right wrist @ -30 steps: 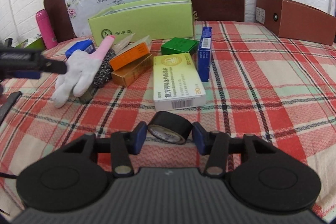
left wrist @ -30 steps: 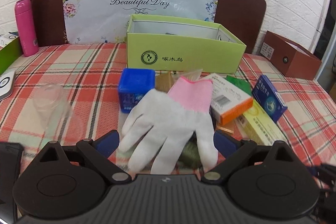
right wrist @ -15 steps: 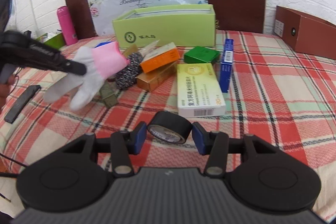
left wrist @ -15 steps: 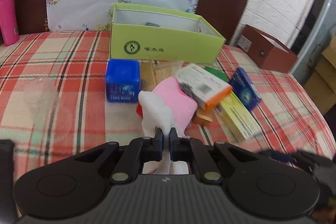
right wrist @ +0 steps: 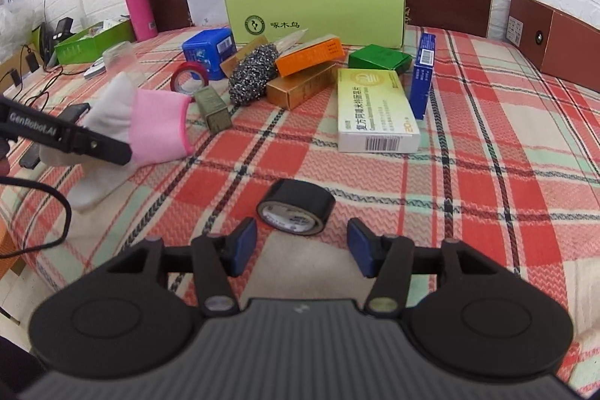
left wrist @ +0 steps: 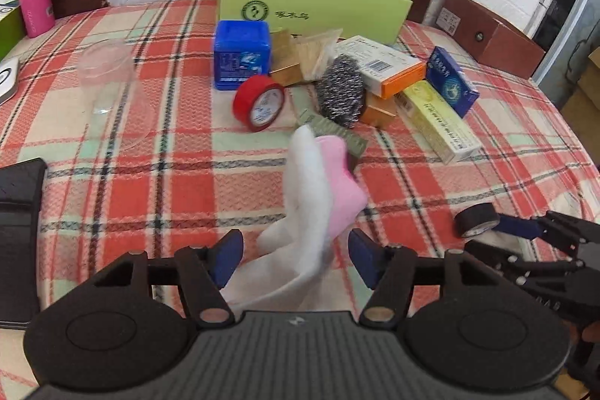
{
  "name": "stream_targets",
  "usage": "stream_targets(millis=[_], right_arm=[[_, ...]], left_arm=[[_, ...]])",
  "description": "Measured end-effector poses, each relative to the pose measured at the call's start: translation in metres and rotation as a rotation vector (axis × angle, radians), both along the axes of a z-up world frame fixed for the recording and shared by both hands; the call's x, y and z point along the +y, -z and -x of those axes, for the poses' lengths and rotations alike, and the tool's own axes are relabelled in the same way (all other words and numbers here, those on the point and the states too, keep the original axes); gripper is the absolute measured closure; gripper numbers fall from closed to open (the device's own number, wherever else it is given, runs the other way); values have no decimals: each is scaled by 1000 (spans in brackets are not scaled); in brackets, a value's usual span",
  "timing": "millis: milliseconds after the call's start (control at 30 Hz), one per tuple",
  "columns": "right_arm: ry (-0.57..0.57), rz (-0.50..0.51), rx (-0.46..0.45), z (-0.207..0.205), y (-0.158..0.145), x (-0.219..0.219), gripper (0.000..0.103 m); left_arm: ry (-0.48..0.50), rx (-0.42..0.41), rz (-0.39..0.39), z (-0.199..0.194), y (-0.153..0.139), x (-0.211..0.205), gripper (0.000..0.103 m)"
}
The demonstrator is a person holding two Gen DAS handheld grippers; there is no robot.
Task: Organize objects
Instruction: 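Lift the glove with left tool while right tool carries the black tape to the lime box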
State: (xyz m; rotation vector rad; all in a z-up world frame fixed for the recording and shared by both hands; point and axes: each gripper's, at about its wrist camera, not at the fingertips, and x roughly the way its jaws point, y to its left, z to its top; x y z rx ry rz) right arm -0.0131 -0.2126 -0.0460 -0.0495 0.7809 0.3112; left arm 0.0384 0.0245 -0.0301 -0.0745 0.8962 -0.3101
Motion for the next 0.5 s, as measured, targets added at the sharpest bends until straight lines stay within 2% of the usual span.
stream_targets(millis=[100, 200, 367, 500], right_arm=[[-2, 3, -7, 2, -4, 1, 45], [19, -2, -14, -2, -5, 1, 45], [39, -6, -3, -6, -1, 6, 46], [45, 6, -3, -10, 1, 11, 47]], left_arm=[[36, -41, 6, 3, -3, -7, 39], [37, -36, 3, 1, -3, -9, 46], [-1, -27, 23, -1, -1, -1, 46], [5, 0, 50, -4, 2, 2, 48]])
